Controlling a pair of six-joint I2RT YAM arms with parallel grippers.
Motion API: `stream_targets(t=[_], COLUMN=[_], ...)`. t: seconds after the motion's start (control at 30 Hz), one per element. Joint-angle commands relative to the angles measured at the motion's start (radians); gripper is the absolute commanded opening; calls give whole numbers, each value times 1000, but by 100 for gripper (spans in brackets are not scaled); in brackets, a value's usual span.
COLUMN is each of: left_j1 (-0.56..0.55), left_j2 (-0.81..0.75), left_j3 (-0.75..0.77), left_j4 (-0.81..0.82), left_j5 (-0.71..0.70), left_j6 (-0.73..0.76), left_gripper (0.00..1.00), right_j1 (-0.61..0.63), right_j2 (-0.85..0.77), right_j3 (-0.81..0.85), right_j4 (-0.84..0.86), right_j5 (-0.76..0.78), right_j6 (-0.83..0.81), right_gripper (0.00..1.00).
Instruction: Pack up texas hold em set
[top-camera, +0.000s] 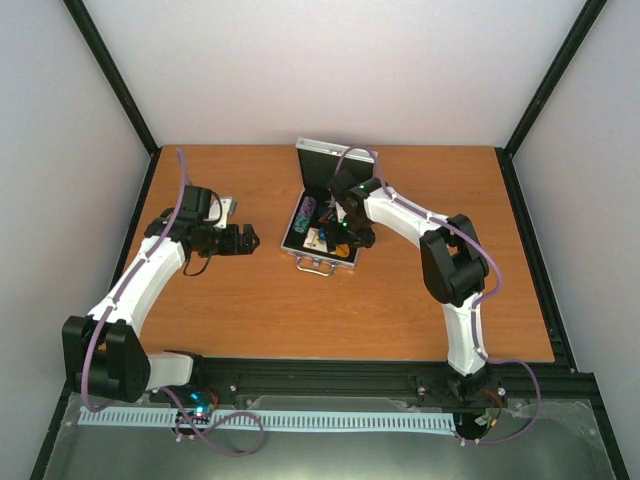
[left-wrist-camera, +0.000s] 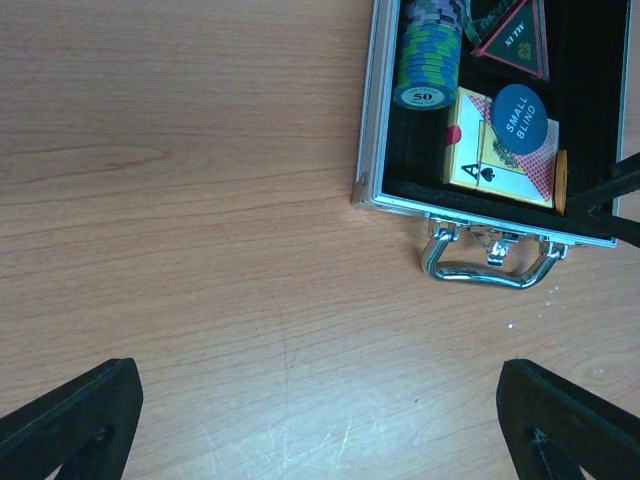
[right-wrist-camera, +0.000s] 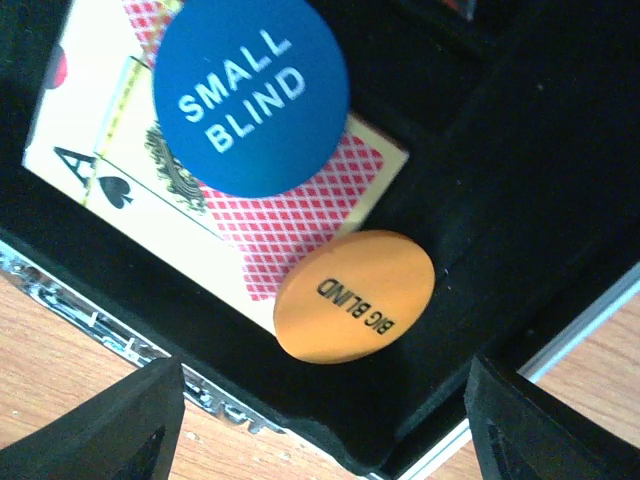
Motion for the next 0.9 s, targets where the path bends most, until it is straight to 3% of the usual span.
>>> stream_targets(t=[0.0,0.27,0.87], left_j1=[4,5,5], left_j2=[9,22,31], left_j3=[19,30,39], left_j4=[16,14,-2], left_j5=[10,8,-8], left_j6=[0,4,14], left_gripper=[100,100,100], right_j1=[3,4,-12], right_j2=[18,71,112], right_j3=[47,101,15], right_j4=[26,15,69], right_j5=[-17,-10,28], right_j6=[-21,-25,-71], right_gripper=[79,78,77])
